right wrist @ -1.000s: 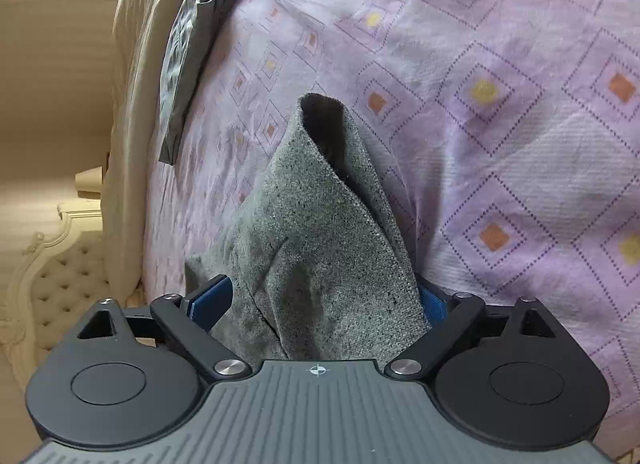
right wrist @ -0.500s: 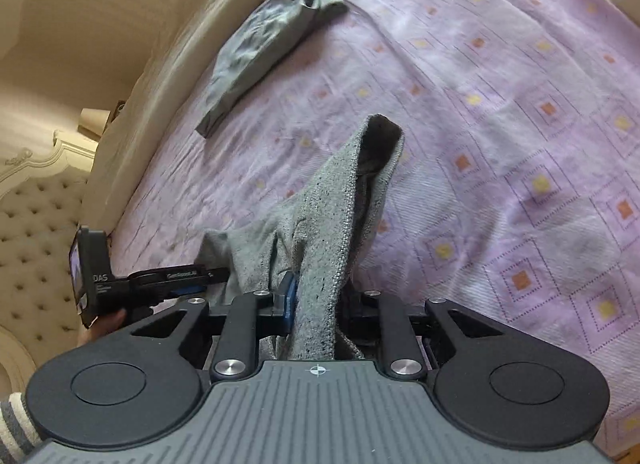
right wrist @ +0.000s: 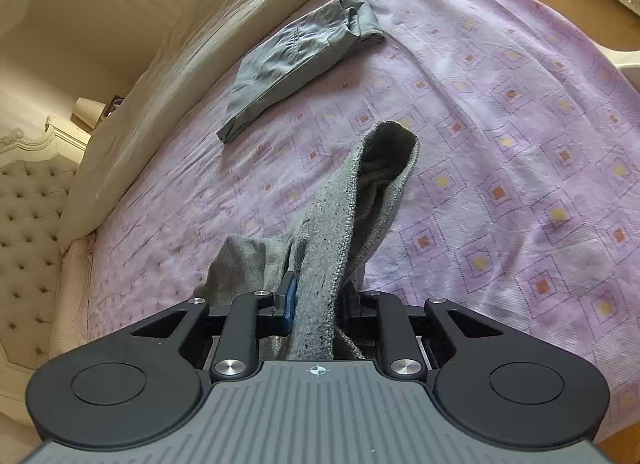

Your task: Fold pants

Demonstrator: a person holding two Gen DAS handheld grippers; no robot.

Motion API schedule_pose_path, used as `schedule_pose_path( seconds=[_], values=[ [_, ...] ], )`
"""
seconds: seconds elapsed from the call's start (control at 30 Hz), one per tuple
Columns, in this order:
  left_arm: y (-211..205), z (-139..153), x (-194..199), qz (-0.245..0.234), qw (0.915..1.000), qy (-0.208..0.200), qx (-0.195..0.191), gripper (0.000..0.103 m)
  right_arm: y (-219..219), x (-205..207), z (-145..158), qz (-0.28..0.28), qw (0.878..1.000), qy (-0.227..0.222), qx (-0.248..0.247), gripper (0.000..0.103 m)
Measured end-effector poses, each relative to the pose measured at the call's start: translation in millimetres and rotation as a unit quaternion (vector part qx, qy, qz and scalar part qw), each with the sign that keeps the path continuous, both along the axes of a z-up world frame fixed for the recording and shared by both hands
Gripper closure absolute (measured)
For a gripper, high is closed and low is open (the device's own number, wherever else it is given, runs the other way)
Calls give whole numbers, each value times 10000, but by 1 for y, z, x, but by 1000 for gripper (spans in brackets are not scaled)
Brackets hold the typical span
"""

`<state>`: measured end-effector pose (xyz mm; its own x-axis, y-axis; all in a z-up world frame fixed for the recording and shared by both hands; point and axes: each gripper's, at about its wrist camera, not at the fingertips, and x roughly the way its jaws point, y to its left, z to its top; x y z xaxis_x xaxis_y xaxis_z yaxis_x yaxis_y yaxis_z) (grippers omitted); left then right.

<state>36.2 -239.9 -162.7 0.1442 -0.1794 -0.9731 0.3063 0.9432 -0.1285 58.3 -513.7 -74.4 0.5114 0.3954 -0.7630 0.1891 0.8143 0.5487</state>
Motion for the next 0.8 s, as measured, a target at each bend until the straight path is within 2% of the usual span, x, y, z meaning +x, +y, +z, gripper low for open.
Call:
schedule_pose_path(
  seconds=[0.07,0.2,0.37,0.5,0.63,0.8],
  values=[
    [11,12,0,-162,9997,-139,-155,46,16,-4,12,-51,9998,-106,-189,83],
    [64,43,11,-68,9963,-736,-441,46,61,-10,46,-73,9976,-433,-532,83],
    [169,55,32,657,9925,-770,-686,46,144,-18,91,200,9930,-814,-831,84],
    [257,50,32,1312,9871,-726,-565,46,223,-17,107,528,9909,-988,-750,85],
    [331,45,20,1901,9788,-644,-406,46,304,-4,89,1019,9879,-974,-654,85],
    [387,37,0,2269,9722,-561,-131,46,395,12,16,1679,9826,-467,-648,85]
  ],
)
